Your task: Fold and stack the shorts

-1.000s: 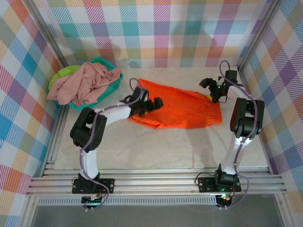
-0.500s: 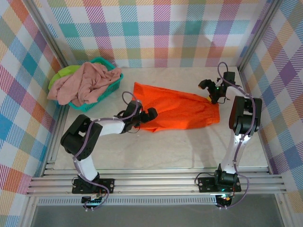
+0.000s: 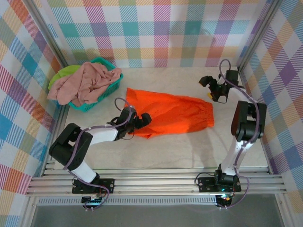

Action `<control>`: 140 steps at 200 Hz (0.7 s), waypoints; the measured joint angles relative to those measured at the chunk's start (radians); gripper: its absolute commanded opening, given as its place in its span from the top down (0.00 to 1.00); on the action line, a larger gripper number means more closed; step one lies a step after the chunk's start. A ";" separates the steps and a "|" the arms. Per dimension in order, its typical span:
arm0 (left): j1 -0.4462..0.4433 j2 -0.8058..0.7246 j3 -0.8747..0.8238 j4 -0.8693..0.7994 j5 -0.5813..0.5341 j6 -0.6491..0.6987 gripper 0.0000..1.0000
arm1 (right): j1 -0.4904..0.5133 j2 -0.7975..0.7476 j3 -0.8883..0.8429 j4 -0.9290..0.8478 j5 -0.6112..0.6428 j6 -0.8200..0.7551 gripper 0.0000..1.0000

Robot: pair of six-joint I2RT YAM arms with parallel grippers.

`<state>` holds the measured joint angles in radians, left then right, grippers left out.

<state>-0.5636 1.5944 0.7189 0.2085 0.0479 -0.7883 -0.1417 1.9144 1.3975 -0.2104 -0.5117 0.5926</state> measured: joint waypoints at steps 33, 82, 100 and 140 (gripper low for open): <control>0.000 -0.066 0.104 -0.125 -0.001 0.042 0.00 | -0.019 -0.294 -0.097 -0.056 0.107 -0.060 0.00; 0.000 -0.098 0.123 -0.148 0.007 0.064 0.00 | -0.091 -0.378 -0.331 -0.148 0.205 -0.109 0.00; 0.000 -0.090 0.099 -0.149 0.011 0.063 0.00 | -0.093 -0.350 -0.385 -0.201 0.216 -0.119 0.01; -0.004 -0.048 0.042 -0.146 0.010 0.060 0.00 | -0.093 -0.296 -0.401 -0.216 0.177 -0.130 0.08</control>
<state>-0.5674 1.5459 0.7609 0.0620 0.0582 -0.7288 -0.2344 1.6188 0.9962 -0.4267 -0.3347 0.4622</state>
